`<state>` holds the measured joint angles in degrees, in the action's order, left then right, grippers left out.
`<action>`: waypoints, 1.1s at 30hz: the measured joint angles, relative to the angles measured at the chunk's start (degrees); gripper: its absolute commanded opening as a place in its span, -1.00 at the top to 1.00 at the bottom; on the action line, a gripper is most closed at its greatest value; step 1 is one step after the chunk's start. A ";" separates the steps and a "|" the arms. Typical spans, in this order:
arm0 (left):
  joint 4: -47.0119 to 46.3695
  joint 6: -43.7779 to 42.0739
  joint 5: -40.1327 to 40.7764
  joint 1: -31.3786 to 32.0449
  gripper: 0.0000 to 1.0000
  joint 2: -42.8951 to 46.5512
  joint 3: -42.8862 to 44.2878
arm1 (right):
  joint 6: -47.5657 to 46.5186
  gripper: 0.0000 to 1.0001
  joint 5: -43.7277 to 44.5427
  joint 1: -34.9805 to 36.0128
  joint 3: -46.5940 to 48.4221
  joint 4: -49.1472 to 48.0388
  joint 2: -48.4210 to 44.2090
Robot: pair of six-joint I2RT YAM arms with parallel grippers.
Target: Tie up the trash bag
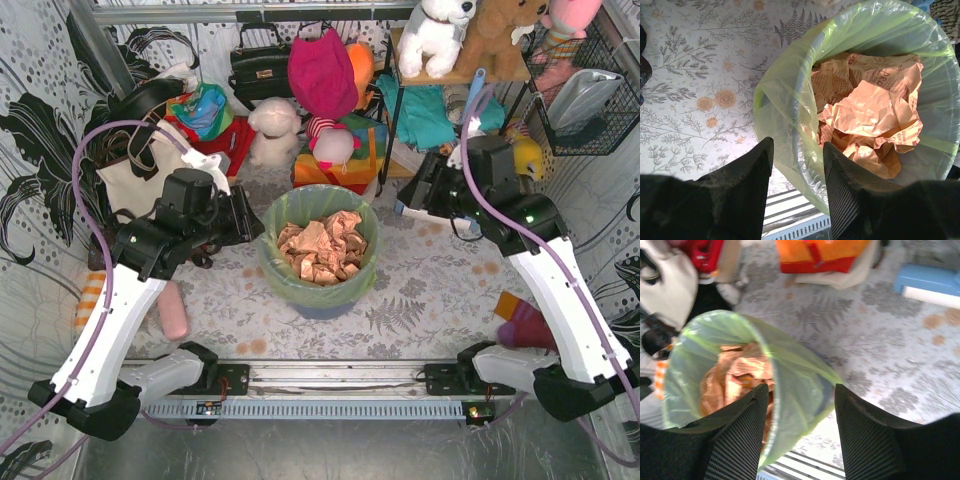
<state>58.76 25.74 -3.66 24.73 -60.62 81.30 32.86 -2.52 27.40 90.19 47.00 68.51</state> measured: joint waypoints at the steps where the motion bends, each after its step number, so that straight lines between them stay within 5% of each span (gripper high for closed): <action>1: -0.22 0.00 0.09 -0.02 0.01 0.04 0.00 | -0.24 -0.11 0.50 -1.14 -1.46 -0.09 -1.16; 6: -2.97 0.33 -0.22 0.00 0.18 -0.02 -0.61 | 0.37 -0.05 -5.62 -13.16 -16.76 -3.41 -6.93; 10: -3.74 0.37 -0.24 0.00 0.21 -0.26 -1.46 | 2.01 0.02 -12.07 -16.24 -28.83 -7.04 -7.19; 18: -3.56 0.11 0.04 0.00 0.35 -0.55 -3.10 | 7.02 0.11 -23.67 -15.52 -44.85 -16.81 -12.13; 23: -3.54 0.02 -0.17 0.00 0.55 -1.49 -4.50 | 9.66 0.12 -24.96 -11.06 -47.65 -22.01 -12.20; 33: -3.78 -0.04 -0.39 0.00 0.57 -2.01 -4.57 | 13.11 0.19 -23.91 -2.19 -48.39 -30.05 -5.79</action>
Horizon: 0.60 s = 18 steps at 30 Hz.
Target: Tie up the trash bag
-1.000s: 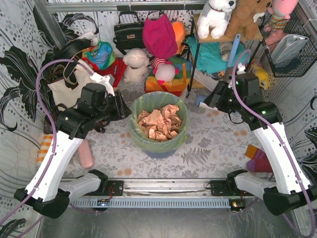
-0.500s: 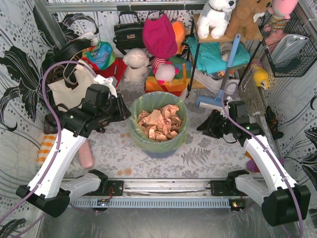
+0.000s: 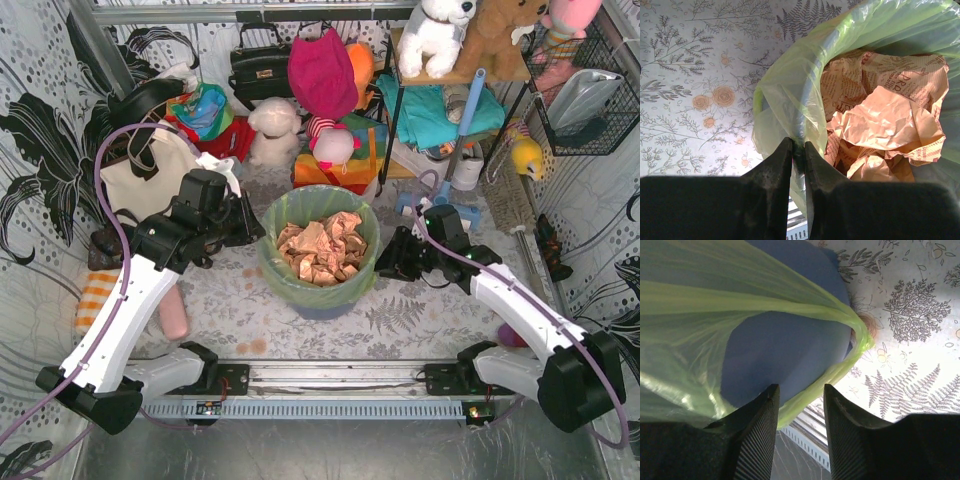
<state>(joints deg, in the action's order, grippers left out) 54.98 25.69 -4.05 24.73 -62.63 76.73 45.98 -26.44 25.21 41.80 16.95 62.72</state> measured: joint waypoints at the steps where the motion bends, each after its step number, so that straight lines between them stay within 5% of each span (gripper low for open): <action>1: 0.00 0.00 0.00 0.00 0.56 0.00 0.00 | 0.13 0.19 0.15 0.24 -0.04 -0.59 0.63; 18: 0.02 0.07 0.00 0.00 0.56 0.20 -0.13 | 0.07 0.07 4.17 0.70 -3.96 -8.92 11.06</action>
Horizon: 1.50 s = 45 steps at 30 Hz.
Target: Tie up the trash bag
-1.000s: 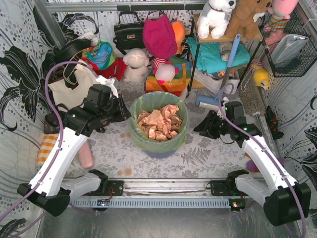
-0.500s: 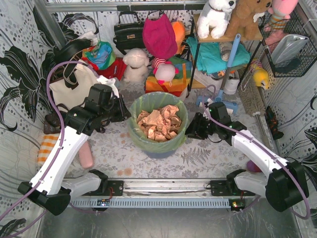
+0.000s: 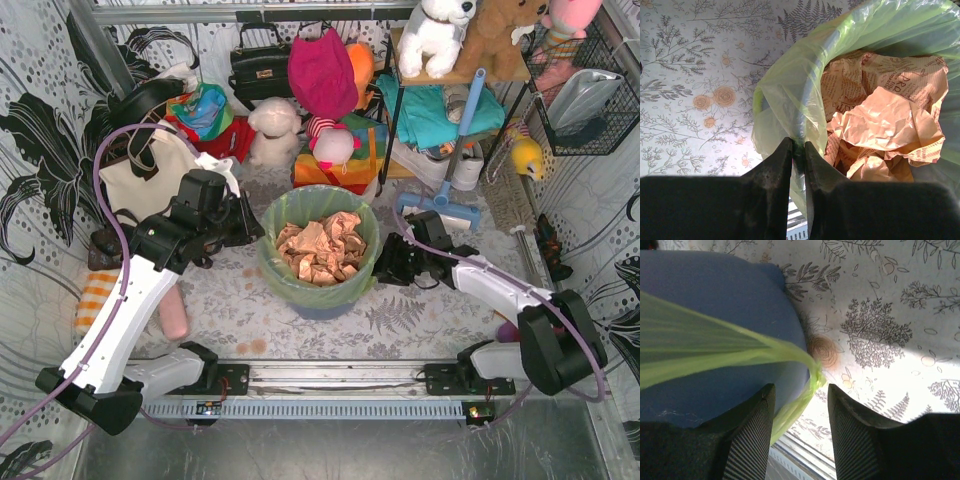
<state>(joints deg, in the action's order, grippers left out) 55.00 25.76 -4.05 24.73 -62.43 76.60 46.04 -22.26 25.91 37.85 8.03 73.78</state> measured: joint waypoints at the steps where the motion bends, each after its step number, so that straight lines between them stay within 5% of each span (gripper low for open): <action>1: -0.02 0.04 0.00 0.00 0.56 0.02 -0.02 | 0.00 0.07 0.00 0.09 -0.04 -0.87 0.98; 10: -0.33 0.39 -0.07 0.00 0.55 0.26 -0.37 | 0.57 0.31 -1.09 0.61 -4.11 -8.35 7.21; 20: -1.11 0.79 -0.61 0.00 0.49 0.74 -0.98 | 2.23 1.00 -1.77 0.61 -6.27 -13.07 7.78; 24: -1.01 0.92 -0.11 0.00 0.17 0.90 -1.01 | 2.84 1.00 -1.75 0.61 -6.93 -14.14 7.26; 45: -6.71 6.88 9.44 0.00 -0.14 20.50 -6.27 | 3.72 1.00 0.90 0.61 -12.13 -15.37 -3.43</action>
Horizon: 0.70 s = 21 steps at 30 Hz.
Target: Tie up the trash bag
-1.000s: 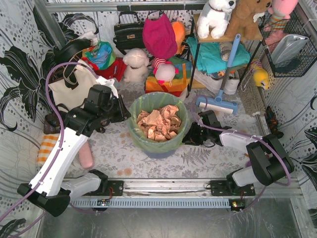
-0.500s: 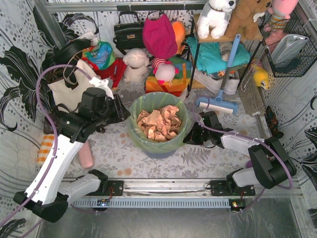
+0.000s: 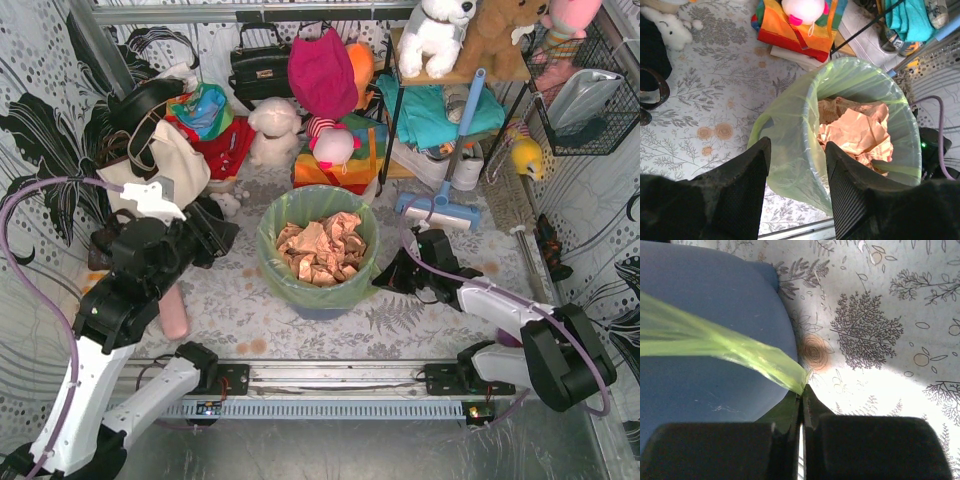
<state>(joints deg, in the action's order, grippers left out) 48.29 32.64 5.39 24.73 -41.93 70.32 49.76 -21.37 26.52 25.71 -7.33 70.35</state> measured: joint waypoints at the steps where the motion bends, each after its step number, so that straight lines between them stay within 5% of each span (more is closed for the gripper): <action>1: -0.50 0.39 0.52 0.00 -0.14 0.66 -0.90 | 0.00 1.00 0.04 0.00 -0.04 0.07 -0.33; 21: -1.29 9.09 12.72 0.00 -0.13 11.37 -20.65 | -2.86 1.00 4.24 0.00 1.29 4.26 -8.55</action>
<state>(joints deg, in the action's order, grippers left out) 47.00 41.74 18.11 24.73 -30.57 49.67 46.89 -17.12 26.52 27.00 -3.07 61.80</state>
